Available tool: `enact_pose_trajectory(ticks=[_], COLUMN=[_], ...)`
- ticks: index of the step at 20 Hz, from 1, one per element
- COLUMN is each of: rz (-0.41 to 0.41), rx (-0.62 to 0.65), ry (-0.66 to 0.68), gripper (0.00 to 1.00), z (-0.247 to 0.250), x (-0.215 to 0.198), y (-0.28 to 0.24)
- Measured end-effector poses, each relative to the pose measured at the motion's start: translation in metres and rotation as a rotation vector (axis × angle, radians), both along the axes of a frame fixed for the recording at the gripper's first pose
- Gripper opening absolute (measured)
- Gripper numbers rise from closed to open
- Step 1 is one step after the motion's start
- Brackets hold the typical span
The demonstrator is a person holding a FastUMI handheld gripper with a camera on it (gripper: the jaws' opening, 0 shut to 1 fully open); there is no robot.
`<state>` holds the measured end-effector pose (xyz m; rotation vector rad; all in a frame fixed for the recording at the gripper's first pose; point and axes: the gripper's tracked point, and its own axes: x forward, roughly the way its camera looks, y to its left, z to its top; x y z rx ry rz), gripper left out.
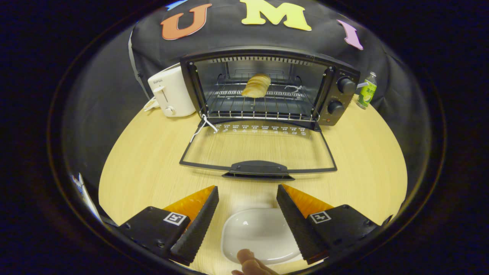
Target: Open the toaster oven, put the food inside, and close the toaster oven door.
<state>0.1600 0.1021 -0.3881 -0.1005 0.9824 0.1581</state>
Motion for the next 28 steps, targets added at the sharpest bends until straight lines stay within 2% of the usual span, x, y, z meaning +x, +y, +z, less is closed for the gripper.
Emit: enact_pose_trajectory(ticks=[3,5,9,13,18,24,28], rz=[-0.019,-0.060,-0.072,-0.088,-0.087,-0.107,-0.105], rx=[0.020,0.000,0.004,0.005,-0.009,0.015,0.004], ry=[0.031,-0.023,-0.055,-0.071,-0.208,-0.159,-0.260], gripper=[1.00,1.00,1.00,1.00,1.00,1.00,1.00], z=[-0.013,-0.013,-0.009,-0.003,0.022,-0.003,0.019], x=[0.003,0.020,0.037,0.034,0.036,0.039,0.039], y=[0.003,-0.008,-0.009,-0.010,-0.006,-0.008,-0.003])
